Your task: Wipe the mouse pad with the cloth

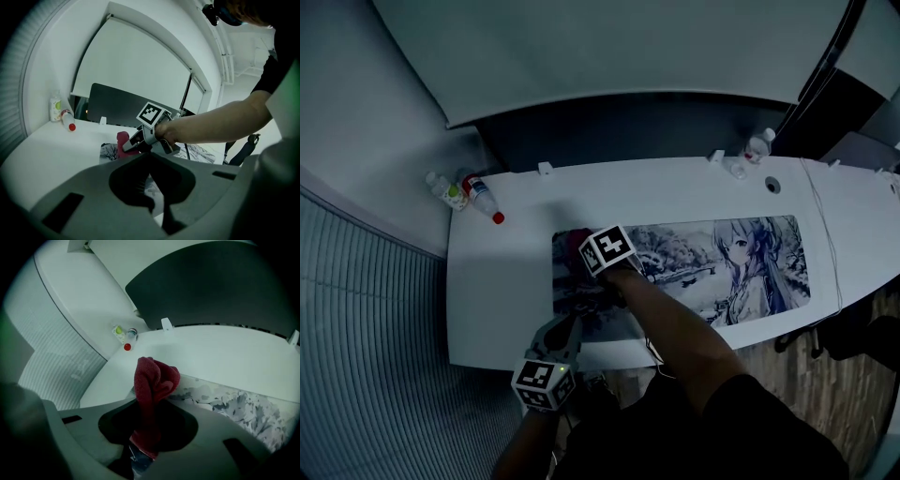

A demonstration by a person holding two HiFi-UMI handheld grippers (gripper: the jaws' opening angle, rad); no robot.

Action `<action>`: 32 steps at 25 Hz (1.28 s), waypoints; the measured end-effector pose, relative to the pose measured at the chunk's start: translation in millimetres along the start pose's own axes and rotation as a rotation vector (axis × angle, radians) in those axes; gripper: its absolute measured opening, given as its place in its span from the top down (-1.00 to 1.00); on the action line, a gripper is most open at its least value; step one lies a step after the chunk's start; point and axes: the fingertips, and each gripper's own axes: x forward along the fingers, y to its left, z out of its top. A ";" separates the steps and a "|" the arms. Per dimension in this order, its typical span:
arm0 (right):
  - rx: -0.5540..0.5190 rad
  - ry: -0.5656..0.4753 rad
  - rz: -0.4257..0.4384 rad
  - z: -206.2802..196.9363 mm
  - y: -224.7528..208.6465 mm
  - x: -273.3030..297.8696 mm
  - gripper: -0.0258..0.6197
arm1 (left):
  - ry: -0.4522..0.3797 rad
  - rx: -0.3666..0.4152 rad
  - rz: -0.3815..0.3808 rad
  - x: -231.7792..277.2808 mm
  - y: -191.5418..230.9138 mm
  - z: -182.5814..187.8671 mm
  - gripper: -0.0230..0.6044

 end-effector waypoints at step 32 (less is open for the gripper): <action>0.282 -0.052 -0.112 -114.5 -326.6 -224.2 0.58 | 0.108 0.098 -0.270 209.1 -234.3 5.3 0.91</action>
